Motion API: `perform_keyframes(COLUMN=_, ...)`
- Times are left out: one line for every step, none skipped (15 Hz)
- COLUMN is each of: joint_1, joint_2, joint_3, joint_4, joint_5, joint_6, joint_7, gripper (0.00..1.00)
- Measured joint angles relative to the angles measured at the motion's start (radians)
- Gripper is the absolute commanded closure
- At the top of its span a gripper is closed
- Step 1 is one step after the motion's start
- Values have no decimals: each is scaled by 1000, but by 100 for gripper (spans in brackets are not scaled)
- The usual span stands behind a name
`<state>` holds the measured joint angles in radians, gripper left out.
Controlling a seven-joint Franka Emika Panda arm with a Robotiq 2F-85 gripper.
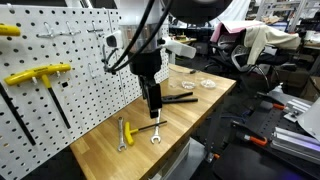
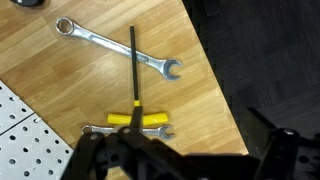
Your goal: Place the black and yellow tool on the table on the peg board
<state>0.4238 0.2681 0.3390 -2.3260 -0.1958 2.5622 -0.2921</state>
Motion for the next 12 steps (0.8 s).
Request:
perform_keyframes(joint_1=0, joint_2=2, joint_3=0, joint_4=0, joint_5=0, joint_6=1, joint_7=2, gripper=0)
perform_keyframes(joint_1=-1, joint_2=5, joint_3=-1, joint_4=1, joint_5=0, joint_6=5, joint_7=7, gripper=0)
perform_keyframes(joint_1=-2, joint_2=10, joint_3=-3, joint_4=3, joint_5=-1, joint_6=14, joint_7=13, gripper=0)
perform_keyframes(joint_1=-5, joint_2=19, joint_3=-6, joint_4=5, joint_5=0, joint_6=30, joint_7=17, gripper=0)
perform_keyframes(joint_1=-10, joint_2=31, joint_3=-8, joint_4=11, joint_5=0, joint_6=46, joint_7=20, gripper=0)
perform_keyframes(joint_1=-14, joint_2=46, joint_3=-14, joint_4=18, joint_5=-1, joint_6=60, joint_7=24, gripper=0)
perform_keyframes(joint_1=-16, joint_2=65, joint_3=-22, joint_4=29, joint_5=-6, joint_6=71, joint_7=26, gripper=0)
perform_keyframes(joint_1=-19, joint_2=86, joint_3=-30, joint_4=43, joint_5=-11, joint_6=76, joint_7=27, gripper=0)
perform_keyframes(joint_1=-22, joint_2=109, joint_3=-34, joint_4=58, joint_5=-12, joint_6=78, joint_7=25, gripper=0)
perform_keyframes(joint_1=-24, joint_2=134, joint_3=-37, joint_4=75, joint_5=-21, joint_6=78, joint_7=18, gripper=0)
perform_keyframes(joint_1=-24, joint_2=161, joint_3=-41, joint_4=92, joint_5=-36, joint_6=77, joint_7=10, gripper=0)
perform_keyframes(joint_1=-24, joint_2=190, joint_3=-45, joint_4=110, joint_5=-52, joint_6=75, joint_7=-2, gripper=0)
